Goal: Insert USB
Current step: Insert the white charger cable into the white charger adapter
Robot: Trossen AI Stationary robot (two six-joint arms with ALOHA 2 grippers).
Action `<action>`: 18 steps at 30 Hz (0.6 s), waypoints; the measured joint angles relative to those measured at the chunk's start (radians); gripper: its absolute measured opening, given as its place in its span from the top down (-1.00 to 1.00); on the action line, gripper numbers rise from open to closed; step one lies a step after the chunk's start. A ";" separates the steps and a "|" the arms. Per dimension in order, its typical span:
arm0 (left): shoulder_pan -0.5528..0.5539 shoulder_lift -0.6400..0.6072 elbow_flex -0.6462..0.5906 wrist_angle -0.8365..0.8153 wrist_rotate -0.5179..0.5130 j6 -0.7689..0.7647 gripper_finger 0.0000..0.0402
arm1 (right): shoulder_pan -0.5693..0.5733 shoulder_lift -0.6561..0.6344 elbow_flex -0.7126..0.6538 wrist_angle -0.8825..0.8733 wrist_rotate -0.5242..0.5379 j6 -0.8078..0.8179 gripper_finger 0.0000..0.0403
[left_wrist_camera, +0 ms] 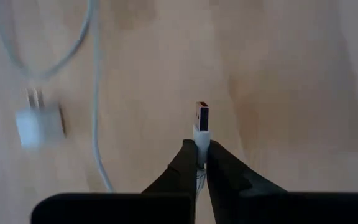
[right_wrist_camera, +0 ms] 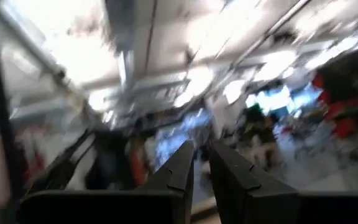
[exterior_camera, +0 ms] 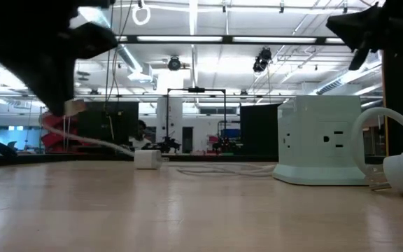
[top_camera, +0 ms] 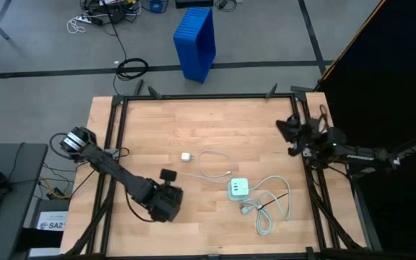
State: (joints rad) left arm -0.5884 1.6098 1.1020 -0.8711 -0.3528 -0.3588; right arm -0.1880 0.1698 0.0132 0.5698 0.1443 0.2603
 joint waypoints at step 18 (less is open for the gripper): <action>0.011 -0.152 -0.248 0.265 0.032 -0.049 1.00 | 0.272 1.135 0.744 -0.012 0.063 -0.235 0.82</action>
State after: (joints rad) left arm -0.5770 1.4578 0.8539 -0.6066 -0.3210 -0.4076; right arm 0.0842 1.3049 0.7569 0.5579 0.2070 0.0254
